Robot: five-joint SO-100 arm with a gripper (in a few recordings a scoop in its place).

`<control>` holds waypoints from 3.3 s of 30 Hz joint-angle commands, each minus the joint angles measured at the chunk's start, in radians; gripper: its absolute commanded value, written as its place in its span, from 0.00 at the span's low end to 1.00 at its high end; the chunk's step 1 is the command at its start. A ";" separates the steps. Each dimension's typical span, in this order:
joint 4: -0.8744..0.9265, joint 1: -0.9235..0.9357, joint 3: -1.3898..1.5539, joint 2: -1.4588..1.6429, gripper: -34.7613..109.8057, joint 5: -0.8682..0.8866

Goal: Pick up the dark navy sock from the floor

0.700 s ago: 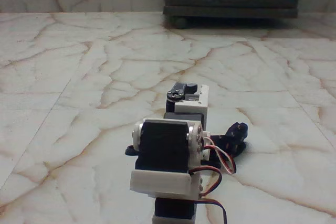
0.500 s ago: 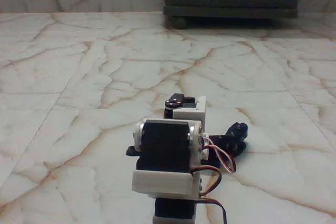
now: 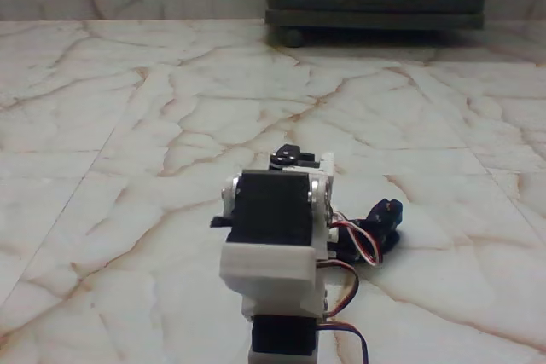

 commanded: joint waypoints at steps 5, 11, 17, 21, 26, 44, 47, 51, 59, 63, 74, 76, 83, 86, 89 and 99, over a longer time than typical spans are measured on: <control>0.132 -0.006 -0.218 -0.143 0.24 0.135; 0.164 -0.011 -0.347 -0.279 0.24 0.370; 0.239 -0.006 -0.462 -0.390 0.24 0.508; 0.298 0.005 -0.629 -0.518 0.24 0.620; 0.410 0.028 -0.805 -0.649 0.24 0.755; 1.347 0.097 -1.494 -0.968 0.29 1.244; 1.559 0.091 -1.601 -1.002 0.31 1.321; 1.743 0.084 -1.799 -1.137 0.31 1.344; 1.829 0.098 -2.025 -1.365 0.31 1.362; 1.852 0.117 -2.143 -1.500 0.31 1.359; 1.657 0.118 -2.243 -1.744 0.30 1.270; 1.588 0.118 -2.237 -1.759 0.30 1.239; 1.482 0.135 -2.152 -1.832 0.28 1.091; 1.448 0.135 -2.140 -1.825 0.25 1.046; 1.434 0.124 -2.120 -1.801 0.24 1.071; 1.112 0.075 -1.489 -1.341 0.24 0.997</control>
